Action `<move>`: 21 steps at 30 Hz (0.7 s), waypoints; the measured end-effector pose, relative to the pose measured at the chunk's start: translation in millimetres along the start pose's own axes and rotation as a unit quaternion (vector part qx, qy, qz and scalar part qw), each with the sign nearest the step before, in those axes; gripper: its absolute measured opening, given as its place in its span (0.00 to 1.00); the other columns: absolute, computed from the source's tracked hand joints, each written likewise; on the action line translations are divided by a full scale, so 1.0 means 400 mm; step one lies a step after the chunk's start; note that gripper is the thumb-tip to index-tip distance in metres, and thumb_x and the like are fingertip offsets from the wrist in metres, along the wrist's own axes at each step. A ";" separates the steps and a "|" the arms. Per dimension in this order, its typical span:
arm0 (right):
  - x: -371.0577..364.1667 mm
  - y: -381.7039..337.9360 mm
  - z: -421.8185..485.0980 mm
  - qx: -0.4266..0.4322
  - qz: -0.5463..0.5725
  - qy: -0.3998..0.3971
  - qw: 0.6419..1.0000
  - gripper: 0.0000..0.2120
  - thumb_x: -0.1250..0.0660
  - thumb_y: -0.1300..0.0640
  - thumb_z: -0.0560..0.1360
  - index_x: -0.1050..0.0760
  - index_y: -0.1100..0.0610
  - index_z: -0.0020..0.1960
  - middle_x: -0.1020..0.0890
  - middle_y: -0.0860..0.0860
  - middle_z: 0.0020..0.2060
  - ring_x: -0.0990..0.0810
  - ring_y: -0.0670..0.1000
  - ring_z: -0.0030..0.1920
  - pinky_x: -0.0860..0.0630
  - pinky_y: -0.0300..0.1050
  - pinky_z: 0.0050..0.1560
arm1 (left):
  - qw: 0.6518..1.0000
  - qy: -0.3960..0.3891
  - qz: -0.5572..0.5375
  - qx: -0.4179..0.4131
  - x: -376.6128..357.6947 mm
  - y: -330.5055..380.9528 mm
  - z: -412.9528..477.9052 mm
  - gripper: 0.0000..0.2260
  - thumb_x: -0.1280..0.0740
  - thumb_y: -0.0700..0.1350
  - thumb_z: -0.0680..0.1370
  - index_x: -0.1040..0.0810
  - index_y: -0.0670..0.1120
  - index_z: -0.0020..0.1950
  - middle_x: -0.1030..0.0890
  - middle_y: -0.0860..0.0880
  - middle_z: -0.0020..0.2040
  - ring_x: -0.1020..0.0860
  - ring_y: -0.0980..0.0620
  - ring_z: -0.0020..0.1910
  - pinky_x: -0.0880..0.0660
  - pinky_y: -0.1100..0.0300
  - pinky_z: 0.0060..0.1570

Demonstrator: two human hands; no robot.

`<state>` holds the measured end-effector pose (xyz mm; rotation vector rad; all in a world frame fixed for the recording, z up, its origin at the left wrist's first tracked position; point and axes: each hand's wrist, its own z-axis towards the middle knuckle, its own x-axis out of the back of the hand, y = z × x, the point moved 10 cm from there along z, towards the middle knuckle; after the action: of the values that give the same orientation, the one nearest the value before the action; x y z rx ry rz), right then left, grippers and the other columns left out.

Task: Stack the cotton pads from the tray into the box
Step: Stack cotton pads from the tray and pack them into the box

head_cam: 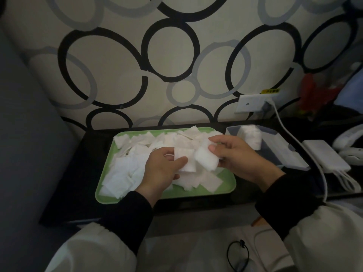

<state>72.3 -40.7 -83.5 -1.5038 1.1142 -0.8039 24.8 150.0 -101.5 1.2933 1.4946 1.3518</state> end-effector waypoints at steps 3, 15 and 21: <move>-0.028 -0.011 -0.009 0.014 -0.047 -0.034 0.998 0.09 0.33 0.64 0.78 0.21 0.59 0.57 0.18 0.65 0.51 0.20 0.58 0.51 0.24 0.59 0.57 | 1.000 -0.030 0.010 -0.001 -0.031 0.009 -0.007 0.10 0.27 0.44 0.77 0.18 0.45 0.57 0.15 0.48 0.48 0.18 0.51 0.44 0.23 0.62 0.33; -0.023 -0.068 -0.005 0.151 -0.221 0.028 0.963 0.03 0.26 0.60 0.73 0.18 0.55 0.47 0.18 0.57 0.47 0.21 0.52 0.42 0.24 0.37 0.38 | 0.995 -0.097 0.022 -0.026 -0.084 0.032 -0.025 0.09 0.36 0.42 0.82 0.16 0.50 0.55 0.16 0.51 0.46 0.19 0.53 0.43 0.22 0.62 0.37; 0.001 -0.067 -0.001 0.174 -0.262 0.078 0.946 0.06 0.24 0.56 0.72 0.19 0.48 0.44 0.20 0.48 0.42 0.22 0.49 0.37 0.23 0.45 0.42 | 0.992 -0.112 -0.048 0.020 -0.098 0.029 -0.031 0.07 0.34 0.48 0.81 0.17 0.49 0.49 0.15 0.49 0.46 0.16 0.49 0.45 0.19 0.57 0.40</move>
<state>78.3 -40.8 -57.1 -1.4613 0.6291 -1.4277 24.2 108.3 -92.0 1.3326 1.4157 1.0821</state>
